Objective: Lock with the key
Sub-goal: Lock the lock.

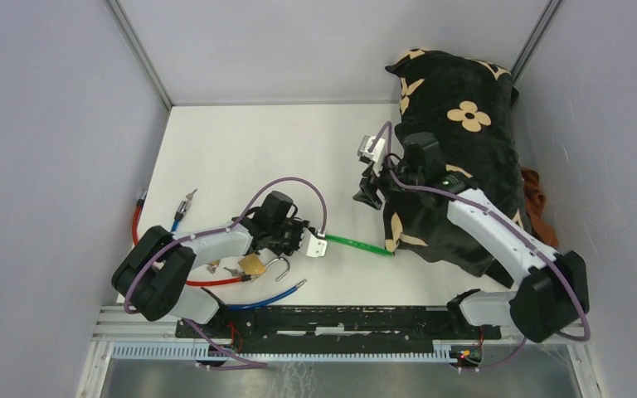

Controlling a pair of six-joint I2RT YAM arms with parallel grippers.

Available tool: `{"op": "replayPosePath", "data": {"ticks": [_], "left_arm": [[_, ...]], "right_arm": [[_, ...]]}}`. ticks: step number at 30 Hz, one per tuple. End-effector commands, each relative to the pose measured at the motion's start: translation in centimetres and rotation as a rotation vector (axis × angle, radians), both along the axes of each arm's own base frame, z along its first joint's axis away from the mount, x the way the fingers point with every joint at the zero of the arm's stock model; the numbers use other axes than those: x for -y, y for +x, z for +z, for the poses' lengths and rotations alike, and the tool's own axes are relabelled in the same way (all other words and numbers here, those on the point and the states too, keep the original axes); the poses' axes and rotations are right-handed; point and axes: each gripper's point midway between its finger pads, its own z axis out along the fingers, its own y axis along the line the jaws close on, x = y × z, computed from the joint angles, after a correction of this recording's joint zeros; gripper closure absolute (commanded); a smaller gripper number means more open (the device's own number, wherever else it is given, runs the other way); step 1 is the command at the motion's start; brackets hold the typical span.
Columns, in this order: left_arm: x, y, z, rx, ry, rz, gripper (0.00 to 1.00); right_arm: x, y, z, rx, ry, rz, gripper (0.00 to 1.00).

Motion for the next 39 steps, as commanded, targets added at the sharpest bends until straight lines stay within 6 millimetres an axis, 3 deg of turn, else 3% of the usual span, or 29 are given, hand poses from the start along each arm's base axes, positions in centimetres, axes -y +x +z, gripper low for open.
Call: {"op": "replayPosePath", "data": {"ticks": [1,7,11,15,21,29,35,39], "left_arm": [[1.4,0.1,2.2,0.036,-0.065,-0.057,0.98],[1.5,-0.5,2.6,-0.019,-0.065,-0.051,0.98],[1.8,-0.6,3.2,-0.111,-0.101,0.035,0.98],[2.0,-1.4,3.7,-0.222,-0.123,0.107,0.98],[2.0,-2.4,3.0,-0.319,-0.135,0.157,0.98],[2.4,-1.8,3.0,-0.333,-0.167,0.208,0.98],[2.7,-1.7,3.0,-0.350,-0.185,0.217,0.98],[2.9,-1.7,3.0,-0.355,-0.190,0.220,0.98]], "right_arm": [[-2.9,1.9,-5.7,-0.084,0.020,0.023,0.29],[-7.3,1.0,-12.9,-0.178,-0.037,0.200,0.31],[-8.7,-0.3,-15.2,-0.177,0.040,0.259,0.31],[-9.2,-2.6,-16.3,-0.154,0.106,0.343,0.32],[-9.8,-4.9,-17.9,-0.153,0.156,0.363,0.33],[-11.1,-3.5,-19.5,-0.118,0.166,0.298,0.37],[-11.5,-4.1,-20.6,-0.141,0.159,0.325,0.55],[-12.4,-4.9,-19.9,-0.126,0.192,0.378,0.53]]}}
